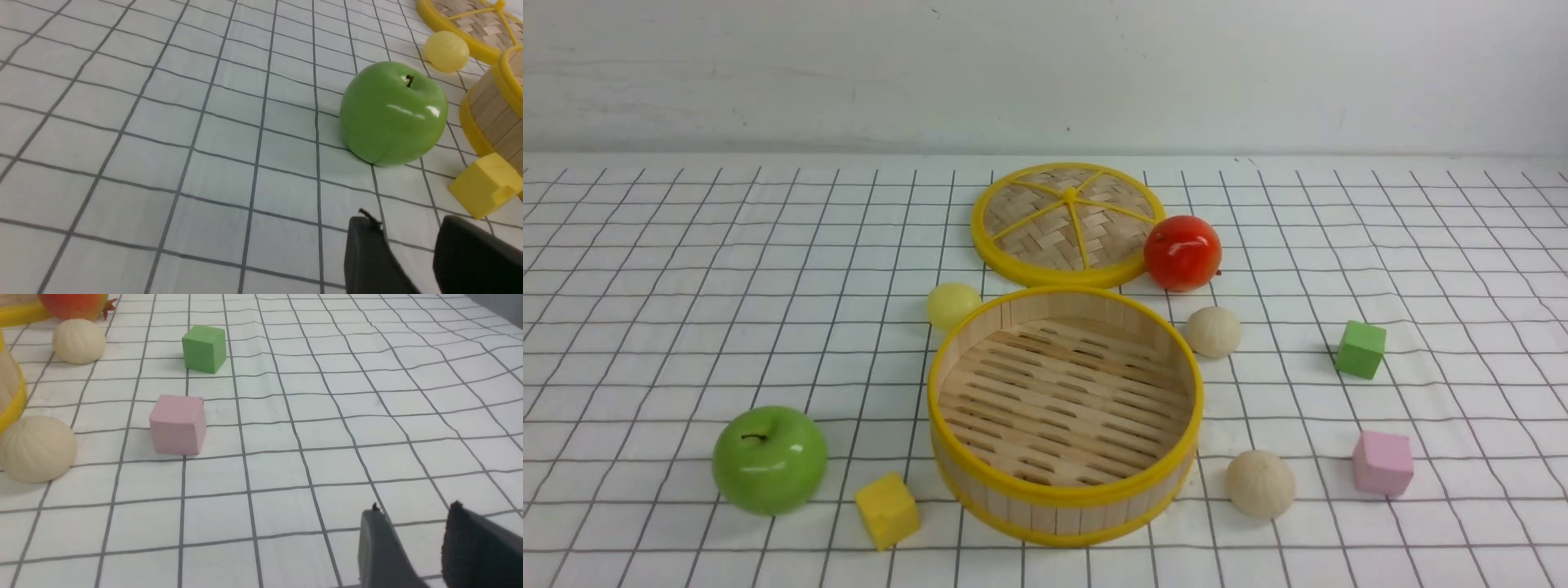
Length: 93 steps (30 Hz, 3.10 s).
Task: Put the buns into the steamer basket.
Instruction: Use the left arm to grab a steamed stuffed bun
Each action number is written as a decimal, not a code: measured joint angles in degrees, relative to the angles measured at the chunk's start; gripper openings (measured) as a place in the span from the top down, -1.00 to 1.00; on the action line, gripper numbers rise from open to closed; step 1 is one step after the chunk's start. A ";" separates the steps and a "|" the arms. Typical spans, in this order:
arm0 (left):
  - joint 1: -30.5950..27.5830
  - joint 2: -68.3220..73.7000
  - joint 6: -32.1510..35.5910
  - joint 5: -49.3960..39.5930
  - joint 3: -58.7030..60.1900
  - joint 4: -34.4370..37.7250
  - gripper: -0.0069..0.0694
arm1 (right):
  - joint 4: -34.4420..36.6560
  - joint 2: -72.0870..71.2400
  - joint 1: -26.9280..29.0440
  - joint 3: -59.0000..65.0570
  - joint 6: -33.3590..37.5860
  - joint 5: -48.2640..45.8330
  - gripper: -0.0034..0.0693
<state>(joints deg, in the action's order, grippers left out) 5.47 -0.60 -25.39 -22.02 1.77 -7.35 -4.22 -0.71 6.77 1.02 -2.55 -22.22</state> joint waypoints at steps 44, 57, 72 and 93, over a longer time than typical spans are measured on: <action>0.00 38.78 -7.47 -18.91 -49.33 3.01 0.19 | 0.00 0.00 0.00 0.00 0.00 0.00 0.25; 0.00 68.93 8.00 -15.47 -57.90 16.02 0.19 | 0.00 0.00 0.00 0.00 0.00 0.00 0.25; 10.70 109.71 14.60 -18.52 -94.72 17.00 0.19 | 0.00 0.00 0.00 0.00 0.00 0.00 0.25; 11.21 130.40 14.62 -11.72 -108.16 15.09 0.19 | 0.00 0.00 0.00 0.00 0.00 0.00 0.25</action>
<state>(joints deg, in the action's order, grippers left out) 16.69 129.80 -10.78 -33.74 -106.39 7.73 -4.22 -0.71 6.77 1.02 -2.55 -22.22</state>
